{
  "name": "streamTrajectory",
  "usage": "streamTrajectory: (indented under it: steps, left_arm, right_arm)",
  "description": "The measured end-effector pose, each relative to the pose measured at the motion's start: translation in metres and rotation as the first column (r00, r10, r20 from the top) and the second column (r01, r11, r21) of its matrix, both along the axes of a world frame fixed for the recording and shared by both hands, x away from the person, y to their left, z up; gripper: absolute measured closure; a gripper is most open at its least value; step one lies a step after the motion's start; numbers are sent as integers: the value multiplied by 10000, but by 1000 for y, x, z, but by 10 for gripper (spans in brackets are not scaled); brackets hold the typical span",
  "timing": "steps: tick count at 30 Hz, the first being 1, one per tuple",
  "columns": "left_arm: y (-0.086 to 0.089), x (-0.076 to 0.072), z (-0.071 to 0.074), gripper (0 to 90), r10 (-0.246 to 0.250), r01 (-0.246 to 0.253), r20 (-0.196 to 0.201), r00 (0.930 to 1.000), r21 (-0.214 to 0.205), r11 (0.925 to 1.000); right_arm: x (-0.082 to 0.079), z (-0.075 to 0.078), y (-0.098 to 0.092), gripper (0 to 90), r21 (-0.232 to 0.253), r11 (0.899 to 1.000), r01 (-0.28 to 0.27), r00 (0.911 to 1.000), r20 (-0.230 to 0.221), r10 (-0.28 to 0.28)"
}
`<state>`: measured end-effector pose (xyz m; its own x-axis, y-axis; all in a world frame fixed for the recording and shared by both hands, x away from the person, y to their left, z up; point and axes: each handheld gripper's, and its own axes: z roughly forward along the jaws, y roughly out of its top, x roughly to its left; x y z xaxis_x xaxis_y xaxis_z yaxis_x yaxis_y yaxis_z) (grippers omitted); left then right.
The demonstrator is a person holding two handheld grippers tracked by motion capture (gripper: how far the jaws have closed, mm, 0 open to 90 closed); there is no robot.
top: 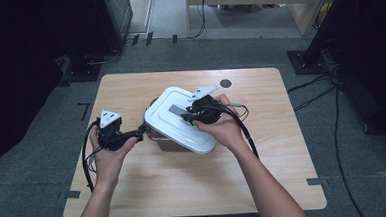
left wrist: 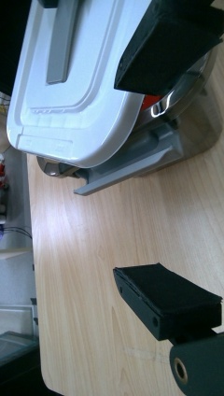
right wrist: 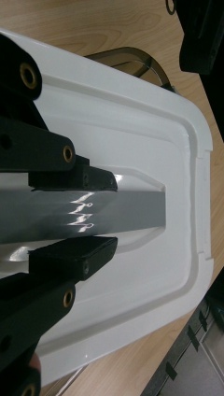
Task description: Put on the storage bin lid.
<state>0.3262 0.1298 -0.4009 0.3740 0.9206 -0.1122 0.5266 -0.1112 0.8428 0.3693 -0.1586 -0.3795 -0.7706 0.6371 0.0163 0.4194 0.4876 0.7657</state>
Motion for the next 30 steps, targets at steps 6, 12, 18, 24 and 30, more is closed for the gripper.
streamTrajectory:
  steps: [6,12,18,24,30]
  left_arm:
    - [-3,9,2,87,114,-114,-73,9999,26,9999]
    - [-15,15,8,88,284,-284,86,9996,17,9996]
    - [-23,27,7,87,342,-341,-61,9994,236,9991]
    - [-30,33,3,87,280,-267,-289,9992,472,9985]
    - [-37,36,1,92,324,-301,-432,9985,515,9982]
  right_arm:
    - [1,0,-1,566,268,9996,59,10000,-61,-57]
    - [-6,11,-10,441,604,9963,609,9973,369,-632]
    - [-12,15,-50,440,1171,9694,2160,9749,283,-2207]
    - [-19,3,-86,425,1061,9367,3336,9425,-152,-3339]
    - [-24,-10,-97,419,853,9283,3620,9320,-533,-3585]
